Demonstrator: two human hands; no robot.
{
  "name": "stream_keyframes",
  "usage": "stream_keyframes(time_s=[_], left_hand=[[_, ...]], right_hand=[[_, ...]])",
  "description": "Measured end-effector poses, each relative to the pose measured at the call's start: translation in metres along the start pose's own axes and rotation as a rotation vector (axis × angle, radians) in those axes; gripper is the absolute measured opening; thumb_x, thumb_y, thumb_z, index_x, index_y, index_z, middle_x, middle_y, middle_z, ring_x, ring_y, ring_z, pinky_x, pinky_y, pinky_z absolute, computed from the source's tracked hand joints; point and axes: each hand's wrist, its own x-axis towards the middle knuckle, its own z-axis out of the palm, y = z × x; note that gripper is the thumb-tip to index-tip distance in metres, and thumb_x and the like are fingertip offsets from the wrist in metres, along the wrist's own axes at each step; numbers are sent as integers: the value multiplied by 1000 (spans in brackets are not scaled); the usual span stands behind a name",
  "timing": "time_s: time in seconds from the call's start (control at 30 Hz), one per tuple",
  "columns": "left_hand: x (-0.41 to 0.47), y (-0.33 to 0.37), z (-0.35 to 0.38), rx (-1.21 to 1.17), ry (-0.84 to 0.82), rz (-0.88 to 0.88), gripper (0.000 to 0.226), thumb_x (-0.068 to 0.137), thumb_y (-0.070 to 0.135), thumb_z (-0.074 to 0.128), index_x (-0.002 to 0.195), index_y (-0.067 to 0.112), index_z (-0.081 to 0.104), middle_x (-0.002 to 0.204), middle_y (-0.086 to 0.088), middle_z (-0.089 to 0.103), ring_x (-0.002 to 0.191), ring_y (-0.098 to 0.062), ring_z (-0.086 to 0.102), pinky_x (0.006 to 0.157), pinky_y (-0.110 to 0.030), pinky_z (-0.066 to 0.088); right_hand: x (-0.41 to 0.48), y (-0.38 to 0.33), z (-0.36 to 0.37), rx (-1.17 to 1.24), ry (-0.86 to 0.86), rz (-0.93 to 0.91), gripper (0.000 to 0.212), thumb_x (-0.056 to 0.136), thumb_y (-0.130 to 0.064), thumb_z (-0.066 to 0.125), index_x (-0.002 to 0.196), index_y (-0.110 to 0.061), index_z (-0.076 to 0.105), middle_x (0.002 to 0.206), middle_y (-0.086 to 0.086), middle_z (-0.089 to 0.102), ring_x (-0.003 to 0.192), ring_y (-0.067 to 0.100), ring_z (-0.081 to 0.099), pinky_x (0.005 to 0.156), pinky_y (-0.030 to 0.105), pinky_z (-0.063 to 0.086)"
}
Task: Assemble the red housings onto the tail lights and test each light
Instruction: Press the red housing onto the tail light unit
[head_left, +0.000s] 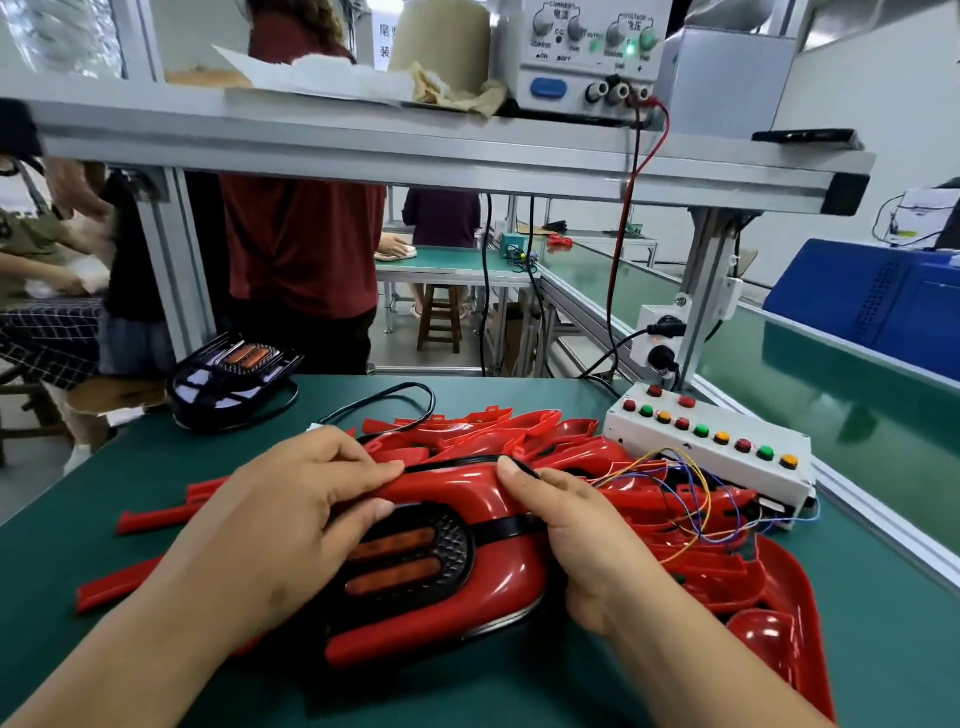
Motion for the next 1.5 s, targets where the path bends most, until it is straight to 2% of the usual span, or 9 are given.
stream_keyframes(time_s=[0.17,0.37,0.57,0.7,0.77,1.0,1.17,1.37,1.5], left_hand=[[0,0,9,44,76,7,31,81,23,76,111,30,75,89,22,59,91,-4,56,81,-12,36],[2,-5,21,10,178,60,28,83,19,76,111,23,75,89,19,58,89,-8,55,82,-15,39],[2,-7,25,-99,241,80,28,87,28,60,112,24,73,97,23,55,98,1,54,91,-8,36],[4,-8,30,-34,241,66,20,87,24,68,106,24,75,96,20,60,97,2,51,93,-13,35],[5,-11,32,-29,209,9,21,84,21,75,105,28,76,95,24,59,97,4,50,89,-5,33],[3,-25,35,-372,148,-156,31,81,54,47,109,61,58,130,28,42,121,21,34,95,-7,29],[1,-29,35,-618,35,-318,49,71,70,48,119,61,44,111,43,52,110,21,46,94,-18,35],[-1,-22,35,-815,37,-269,47,79,54,58,123,56,44,116,28,61,111,1,61,90,-23,52],[-2,-21,35,-891,44,-253,43,78,49,60,117,58,46,113,22,62,107,-4,64,85,-25,56]], right_hand=[[1,3,-1,22,3,-6,26,70,-42,79,83,-19,76,92,16,75,79,30,73,68,37,58],[2,3,-1,-14,-23,-30,71,55,-39,90,115,-12,63,102,15,74,89,35,72,71,40,58],[4,4,-1,20,-29,-43,75,48,-38,92,111,-9,64,99,16,74,83,31,73,64,35,57],[3,4,-1,7,-6,-27,81,50,-36,92,119,-8,60,103,17,73,87,32,72,67,37,57],[2,5,1,0,14,-26,85,52,-31,95,124,-8,56,106,16,73,91,32,72,70,38,58],[-1,4,3,58,-1,-35,66,57,-27,85,115,-6,63,101,17,73,85,30,72,67,37,58],[-5,0,5,76,-14,-60,61,54,-22,85,108,-7,63,93,14,74,76,27,71,60,33,57],[-7,-2,4,73,-69,-71,46,63,-36,83,101,-15,70,99,14,74,83,26,71,70,38,58],[-7,-2,4,114,-92,-128,40,62,-27,83,99,-27,69,96,6,73,79,21,70,65,35,58]])
